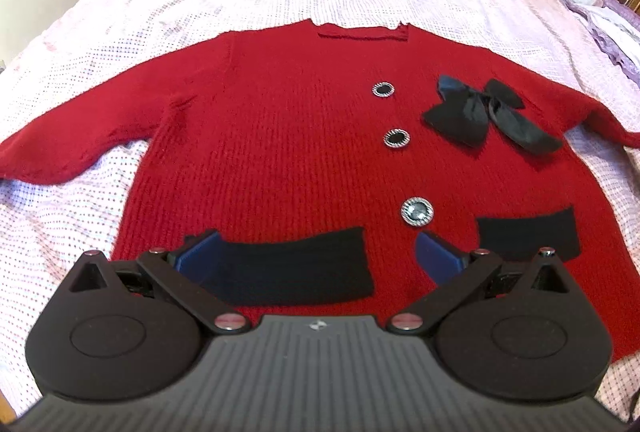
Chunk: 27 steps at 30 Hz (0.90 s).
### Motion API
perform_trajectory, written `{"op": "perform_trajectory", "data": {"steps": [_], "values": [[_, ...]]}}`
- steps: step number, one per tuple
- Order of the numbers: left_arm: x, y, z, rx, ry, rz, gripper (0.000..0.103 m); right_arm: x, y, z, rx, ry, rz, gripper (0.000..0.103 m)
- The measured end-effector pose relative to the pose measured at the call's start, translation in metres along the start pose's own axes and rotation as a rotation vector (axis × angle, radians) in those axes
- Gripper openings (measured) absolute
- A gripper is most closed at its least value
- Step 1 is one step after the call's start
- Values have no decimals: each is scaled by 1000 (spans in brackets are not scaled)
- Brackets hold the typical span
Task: Fold small clothes
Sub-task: 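Close the right gripper on the sleeve's cuff end, then fold the held sleeve across the cardigan body with the right gripper, release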
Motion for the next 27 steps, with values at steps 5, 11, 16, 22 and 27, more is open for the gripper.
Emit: {"op": "perform_trajectory", "data": {"steps": [5, 11, 16, 22, 27], "values": [[-5, 9, -11, -31, 3, -6, 103, -25, -15, -36, -70, -2, 77, 15], [-12, 11, -21, -19, -4, 4, 103, -52, -21, -85, -161, 17, 126, 15], [-13, 8, -34, -11, -15, 10, 103, -67, -30, -133, -249, 21, 160, 15], [-13, 9, -53, -65, -22, 21, 103, -73, -26, -199, -352, 4, 146, 15], [-12, 8, -64, -47, -60, 19, 103, -55, -22, -263, -411, -88, 109, 15]]}}
Point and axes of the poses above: each gripper's, at about its wrist camera, not at the fingertips, and y roughly the way its jaws point, z to its right, x to its underside, the point moved 10 cm from there along y, roughly the way its jaws point, and after that the axes turned 4 degrees about z, right-handed, at the moved point
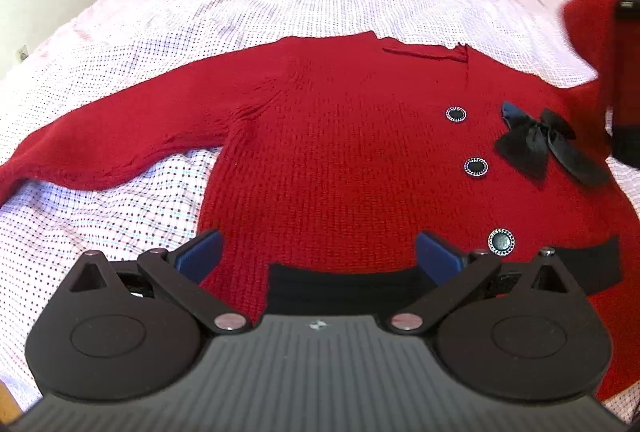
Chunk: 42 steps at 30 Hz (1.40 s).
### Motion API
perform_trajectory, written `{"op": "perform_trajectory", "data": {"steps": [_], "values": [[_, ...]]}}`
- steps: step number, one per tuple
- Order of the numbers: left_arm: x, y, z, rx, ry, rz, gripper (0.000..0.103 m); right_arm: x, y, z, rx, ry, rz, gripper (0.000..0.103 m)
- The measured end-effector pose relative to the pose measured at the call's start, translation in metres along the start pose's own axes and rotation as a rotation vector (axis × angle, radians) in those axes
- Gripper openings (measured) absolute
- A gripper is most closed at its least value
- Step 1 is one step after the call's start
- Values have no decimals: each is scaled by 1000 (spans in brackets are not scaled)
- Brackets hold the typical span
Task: Fold small clothes
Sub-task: 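Fold the held sleeve across the cardigan body with the right gripper, release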
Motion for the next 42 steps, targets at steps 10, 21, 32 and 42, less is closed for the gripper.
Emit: {"op": "perform_trajectory", "data": {"steps": [10, 21, 32, 42], "values": [[2, 0, -20, 3, 5, 16, 103, 86, 54, -67, -50, -102, -165, 17], [6, 18, -29, 0, -30, -9, 103, 140, 66, -87, -64, -236, -276, 23], [3, 6, -23, 8, -45, 8, 103, 143, 26, -80, -108, -107, -317, 77], [-14, -15, 3, 55, 19, 39, 103, 137, -43, -52, -194, 6, -275, 85]]}}
Point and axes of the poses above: each gripper's, at about its wrist camera, not at the fingertips, and y roughly the way its jaws point, z to its right, x to its underside, the point moved 10 cm from there along y, roughly the way its jaws point, and after that the axes turned 4 degrees about z, right-handed, at the moved point
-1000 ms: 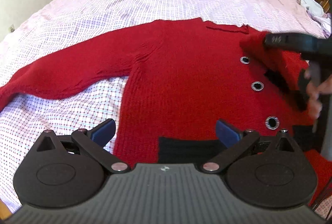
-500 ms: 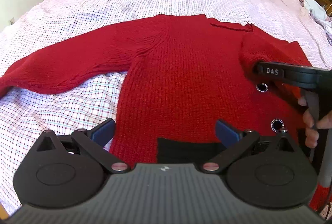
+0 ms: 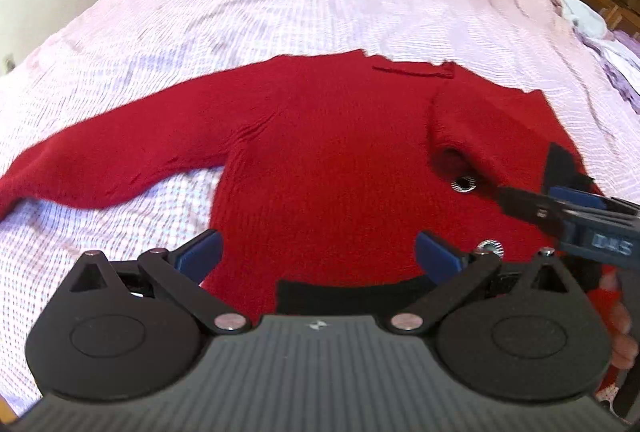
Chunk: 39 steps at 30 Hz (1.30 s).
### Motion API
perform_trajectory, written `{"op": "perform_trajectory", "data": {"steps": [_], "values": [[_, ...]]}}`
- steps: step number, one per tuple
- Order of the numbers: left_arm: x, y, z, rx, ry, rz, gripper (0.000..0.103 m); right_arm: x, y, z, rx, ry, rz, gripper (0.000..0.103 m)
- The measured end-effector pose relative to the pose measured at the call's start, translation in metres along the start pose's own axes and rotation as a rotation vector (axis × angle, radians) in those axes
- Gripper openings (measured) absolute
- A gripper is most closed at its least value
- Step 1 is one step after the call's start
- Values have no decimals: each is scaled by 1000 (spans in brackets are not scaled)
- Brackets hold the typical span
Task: Fold small clothes
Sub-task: 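Fold the held sleeve across the cardigan body with the right gripper, release, then grasp the folded sleeve's black cuff with the left gripper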
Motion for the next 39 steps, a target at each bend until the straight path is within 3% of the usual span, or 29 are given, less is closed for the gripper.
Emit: {"op": "perform_trajectory", "data": {"steps": [5, 12, 19, 21, 23, 24, 26, 27, 32, 39], "values": [[-11, 2, 36, 41, 66, 16, 103, -9, -29, 26, 76, -18, 47, 85], [-10, 18, 100, 108, 161, -17, 103, -6, -49, 70, 188, -37, 33, 85], [-5, 37, 163, 162, 290, -30, 103, 6, -57, 119, 261, 80, 41, 85], [-1, 43, 178, 191, 306, -41, 98, 8, -59, 128, 265, 104, 51, 85], [3, 47, 192, 236, 313, -44, 85, 8, -61, 133, 254, 122, 68, 83], [5, 49, 199, 261, 318, -45, 80, 7, -62, 136, 251, 126, 74, 74], [10, 53, 212, 292, 327, -55, 66, 7, -63, 138, 242, 133, 83, 68], [11, 55, 217, 294, 332, -58, 64, 8, -62, 139, 232, 137, 86, 61], [7, 75, 229, 237, 372, -5, 64, 12, -55, 134, 185, 140, 81, 54], [5, 88, 235, 201, 424, 26, 64, 20, -49, 141, 199, 162, 66, 53]]}}
Point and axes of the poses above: each gripper's, at about its wrist camera, not at the fingertips, and y roughly the way its jaws point, z to its right, x to its underside, the point moved 10 cm from there along y, roughly the way its jaws point, and after that the axes turned 4 degrees about z, right-handed, at the moved point
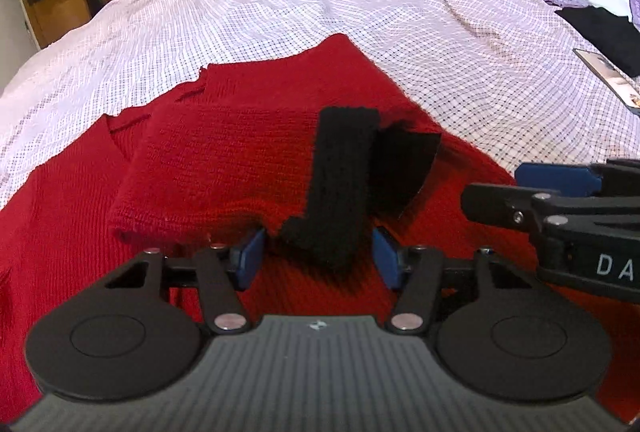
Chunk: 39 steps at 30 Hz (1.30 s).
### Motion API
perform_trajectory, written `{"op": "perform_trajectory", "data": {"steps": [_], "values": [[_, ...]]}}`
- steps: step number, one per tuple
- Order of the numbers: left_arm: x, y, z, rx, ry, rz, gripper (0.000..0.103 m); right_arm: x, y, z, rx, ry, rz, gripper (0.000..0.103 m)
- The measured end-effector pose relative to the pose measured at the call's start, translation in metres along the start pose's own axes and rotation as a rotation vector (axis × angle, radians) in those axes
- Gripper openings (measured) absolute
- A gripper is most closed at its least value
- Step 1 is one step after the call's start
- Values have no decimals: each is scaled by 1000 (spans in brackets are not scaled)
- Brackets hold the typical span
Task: Fold small clothes
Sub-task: 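Grasp the folded sleeve's black cuff with the left gripper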
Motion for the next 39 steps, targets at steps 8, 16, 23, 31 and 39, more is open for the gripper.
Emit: {"op": "perform_trajectory", "data": {"steps": [8, 16, 23, 31, 39], "values": [[-5, -11, 1, 4, 21, 57, 33, 13, 7, 8, 17, 33, -28, 54], [4, -26, -2, 7, -12, 15, 36, 15, 7, 6, 24, 17, -24, 54], [2, -24, -5, 92, -155, 13, 40, 16, 5, 7, 12, 29, -14, 54], [1, -18, -14, 151, -331, -3, 40, 18, 6, 7, 5, 39, -9, 54], [-1, -21, -21, 148, -398, 10, 45, 18, 5, 6, 8, 34, -3, 54]]}}
Point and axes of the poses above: each gripper's, at about its wrist camera, not at the fingertips, and y roughly the way its jaws point, z to its right, x to its underside, the point moved 10 cm from there along y, roughly the way its jaws point, and after that the axes turned 4 degrees about z, right-handed, at the moved point
